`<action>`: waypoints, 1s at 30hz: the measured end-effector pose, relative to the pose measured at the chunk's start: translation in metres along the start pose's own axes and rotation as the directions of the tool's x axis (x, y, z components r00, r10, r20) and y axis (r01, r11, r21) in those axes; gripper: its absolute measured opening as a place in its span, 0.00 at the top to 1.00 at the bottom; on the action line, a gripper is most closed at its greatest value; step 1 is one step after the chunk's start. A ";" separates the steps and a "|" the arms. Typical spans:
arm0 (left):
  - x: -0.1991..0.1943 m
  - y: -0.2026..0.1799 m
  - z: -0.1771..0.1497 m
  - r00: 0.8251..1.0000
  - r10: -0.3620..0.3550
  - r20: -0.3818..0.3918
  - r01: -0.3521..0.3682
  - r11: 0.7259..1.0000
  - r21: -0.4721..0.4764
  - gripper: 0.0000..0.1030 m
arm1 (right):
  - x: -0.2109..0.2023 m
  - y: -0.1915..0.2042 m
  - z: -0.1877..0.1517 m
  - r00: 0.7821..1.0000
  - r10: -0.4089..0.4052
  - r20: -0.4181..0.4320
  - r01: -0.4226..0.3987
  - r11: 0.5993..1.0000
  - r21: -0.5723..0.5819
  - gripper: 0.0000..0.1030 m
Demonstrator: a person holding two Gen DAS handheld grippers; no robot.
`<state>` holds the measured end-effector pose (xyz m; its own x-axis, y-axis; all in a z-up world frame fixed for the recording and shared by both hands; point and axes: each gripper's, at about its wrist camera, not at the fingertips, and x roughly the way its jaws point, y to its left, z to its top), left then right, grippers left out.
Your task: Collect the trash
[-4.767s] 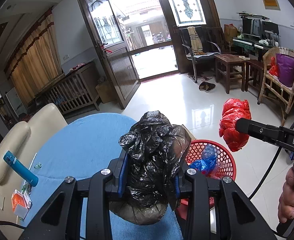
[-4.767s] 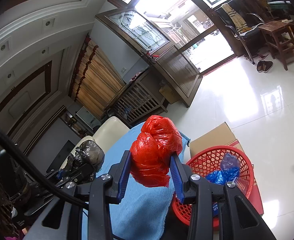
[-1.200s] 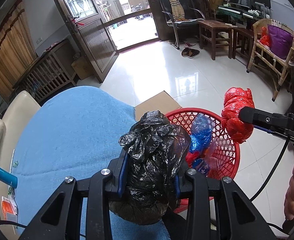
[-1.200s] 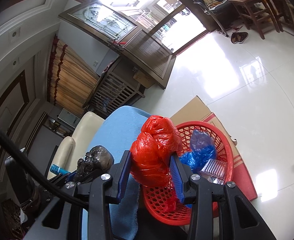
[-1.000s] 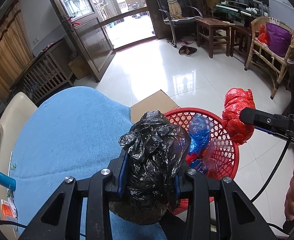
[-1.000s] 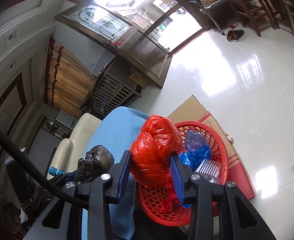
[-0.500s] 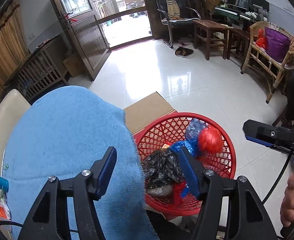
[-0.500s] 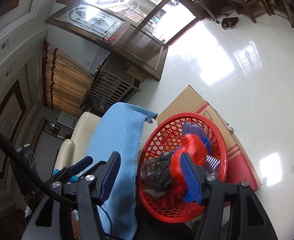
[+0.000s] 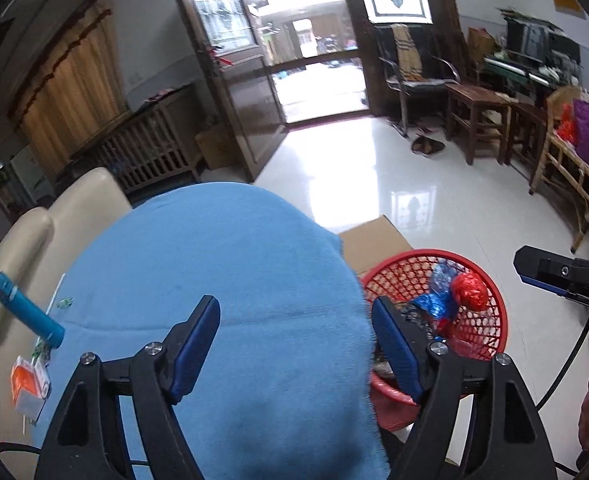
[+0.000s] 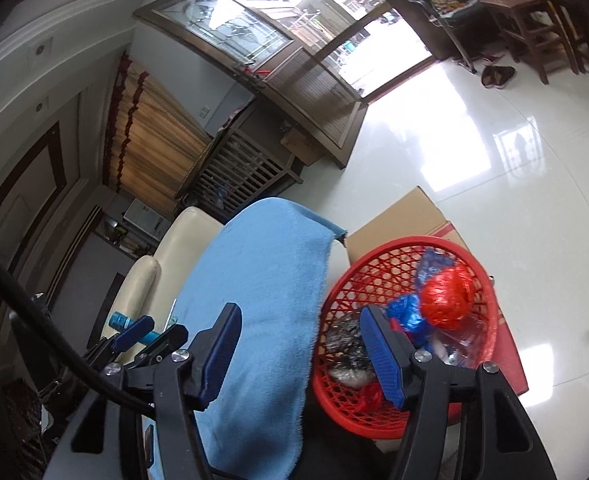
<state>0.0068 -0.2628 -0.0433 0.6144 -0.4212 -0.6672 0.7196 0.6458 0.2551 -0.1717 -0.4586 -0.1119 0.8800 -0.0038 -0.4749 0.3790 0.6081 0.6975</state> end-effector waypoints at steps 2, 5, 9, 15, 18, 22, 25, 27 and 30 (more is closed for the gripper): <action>-0.013 0.015 -0.005 0.999 0.039 0.021 -0.038 0.999 -0.026 0.21 | 0.000 0.015 -0.003 1.000 0.008 -0.004 -0.008 0.999 -0.036 0.36; -0.030 0.035 -0.013 0.993 0.106 0.048 -0.103 0.993 -0.066 0.21 | 0.002 0.042 -0.008 1.000 0.020 -0.012 -0.021 0.995 -0.099 0.36; -0.050 0.060 -0.025 0.987 0.151 0.058 -0.143 0.981 -0.129 0.20 | 0.004 0.078 -0.022 0.999 0.024 -0.021 -0.028 0.980 -0.200 0.36; -0.082 0.095 -0.050 0.966 0.251 0.070 -0.229 0.945 -0.233 0.13 | 0.005 0.136 -0.049 0.999 0.027 -0.021 -0.033 0.932 -0.362 0.36; -0.096 0.111 -0.061 0.953 0.296 0.067 -0.268 0.925 -0.269 0.13 | 0.006 0.159 -0.063 0.999 0.039 -0.019 -0.043 0.907 -0.418 0.36; -0.113 0.129 -0.076 0.934 0.351 0.064 -0.316 0.898 -0.306 0.13 | 0.008 0.187 -0.078 0.998 0.065 -0.025 -0.069 0.882 -0.467 0.36; -0.123 0.139 -0.086 0.923 0.380 0.062 -0.342 0.883 -0.321 0.12 | 0.011 0.205 -0.088 0.997 0.075 -0.031 -0.080 0.864 -0.497 0.36; -0.128 0.147 -0.092 0.917 0.395 0.060 -0.354 0.873 -0.336 0.12 | 0.013 0.216 -0.094 0.996 0.082 -0.035 -0.088 0.853 -0.515 0.35; -0.137 0.157 -0.102 0.910 0.410 0.056 -0.366 0.861 -0.353 0.12 | 0.016 0.228 -0.103 0.995 0.088 -0.036 -0.093 0.836 -0.541 0.35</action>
<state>0.0023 -0.0389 0.0169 0.8727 -0.1544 -0.4632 0.2805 0.9350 0.2169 -0.1009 -0.2386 -0.0158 0.8992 0.0782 -0.4304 0.0798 0.9380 0.3373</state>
